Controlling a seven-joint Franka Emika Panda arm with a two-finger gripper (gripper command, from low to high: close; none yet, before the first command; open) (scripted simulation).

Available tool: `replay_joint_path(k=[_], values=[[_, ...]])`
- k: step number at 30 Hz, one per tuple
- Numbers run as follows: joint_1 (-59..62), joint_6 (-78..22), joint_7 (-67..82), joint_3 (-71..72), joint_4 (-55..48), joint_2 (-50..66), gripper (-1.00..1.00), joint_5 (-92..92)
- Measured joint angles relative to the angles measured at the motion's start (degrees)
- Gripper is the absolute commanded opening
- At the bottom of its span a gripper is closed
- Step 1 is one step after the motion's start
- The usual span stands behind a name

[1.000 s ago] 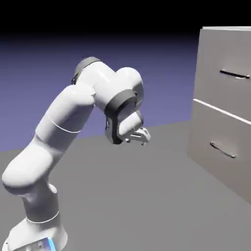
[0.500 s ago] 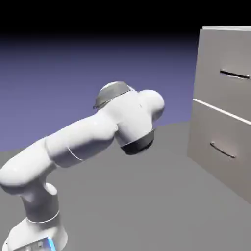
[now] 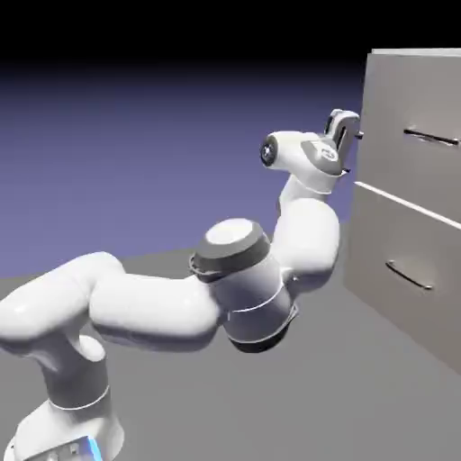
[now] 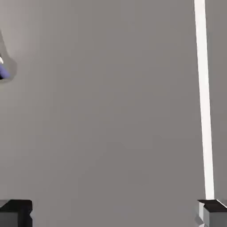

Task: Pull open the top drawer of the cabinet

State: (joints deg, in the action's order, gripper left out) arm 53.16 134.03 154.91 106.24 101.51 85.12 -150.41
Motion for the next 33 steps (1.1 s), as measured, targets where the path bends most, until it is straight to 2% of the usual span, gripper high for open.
replay_joint_path(k=[5, 11, 12, 14, 33], values=[[2.29, -1.7, 8.41, 4.53, -2.54, 5.02, 0.0, -6.41], [-4.92, 3.43, 10.79, 3.97, -14.99, 4.16, 0.0, -6.43], [-5.84, 4.08, 11.1, 3.9, -16.57, 4.05, -1.0, -6.43], [-5.84, 4.08, 11.1, 3.9, -16.57, 4.05, -1.0, -6.43], [16.61, -12.63, 6.33, 7.97, 22.84, 9.05, -1.0, -4.64]])
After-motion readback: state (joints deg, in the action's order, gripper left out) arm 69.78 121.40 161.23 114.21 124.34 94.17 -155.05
